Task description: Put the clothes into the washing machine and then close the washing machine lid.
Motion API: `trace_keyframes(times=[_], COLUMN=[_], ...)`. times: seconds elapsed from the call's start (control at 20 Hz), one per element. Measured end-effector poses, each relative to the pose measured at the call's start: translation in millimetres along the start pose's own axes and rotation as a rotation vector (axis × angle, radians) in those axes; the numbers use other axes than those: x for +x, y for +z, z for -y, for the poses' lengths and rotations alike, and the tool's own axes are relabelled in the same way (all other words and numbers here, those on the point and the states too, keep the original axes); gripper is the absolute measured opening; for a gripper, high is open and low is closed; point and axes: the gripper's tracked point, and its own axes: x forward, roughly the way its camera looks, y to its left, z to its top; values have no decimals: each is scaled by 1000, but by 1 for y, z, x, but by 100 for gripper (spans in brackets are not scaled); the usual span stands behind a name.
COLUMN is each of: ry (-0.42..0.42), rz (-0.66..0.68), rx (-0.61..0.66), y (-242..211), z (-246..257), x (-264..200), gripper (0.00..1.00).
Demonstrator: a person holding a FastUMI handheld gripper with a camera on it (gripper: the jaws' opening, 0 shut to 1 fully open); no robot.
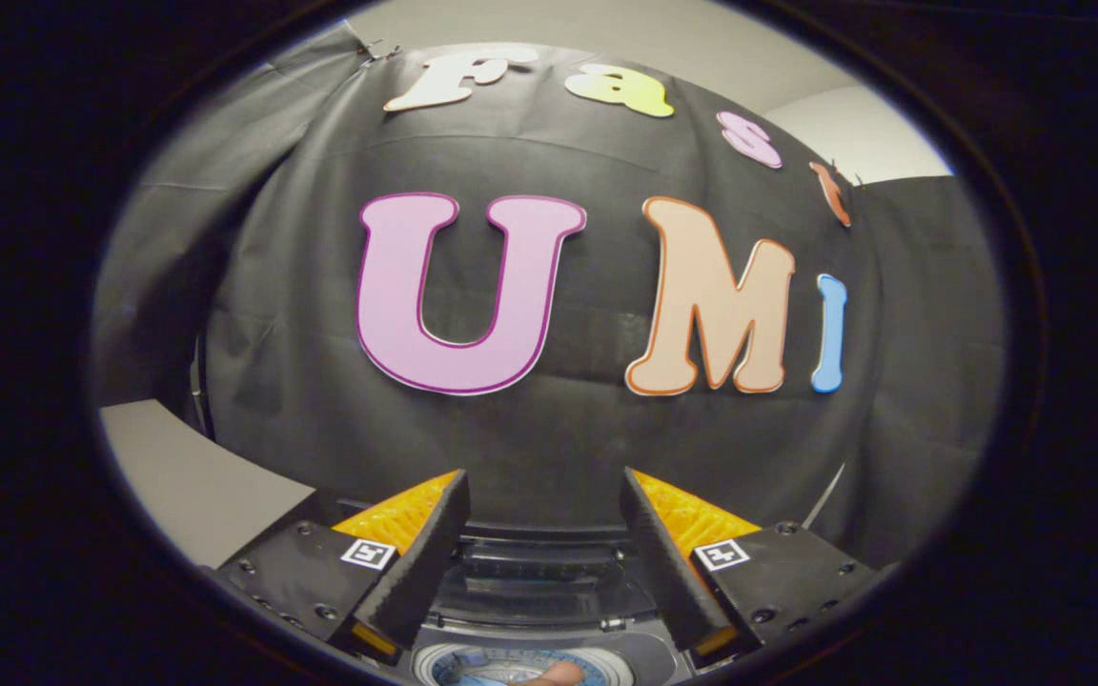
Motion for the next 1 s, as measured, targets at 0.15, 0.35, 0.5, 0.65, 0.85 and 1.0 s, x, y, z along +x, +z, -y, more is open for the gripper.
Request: trace_keyframes(times=[0.15, 0.35, 0.5, 0.65, 0.85, 1.0], ry=[72, 109, 130, 124, 107, 95], rz=[0, -17, -65, -41, -14, -5], rx=[-24, 36, 63, 155, 170, 188], y=[-13, -35, -64, -69, -73, -71], z=[-9, -7, -9, -2, -4, -4], x=[27, 50, 58, 65, 67, 70], gripper=[98, 98, 98, 97, 96, 96])
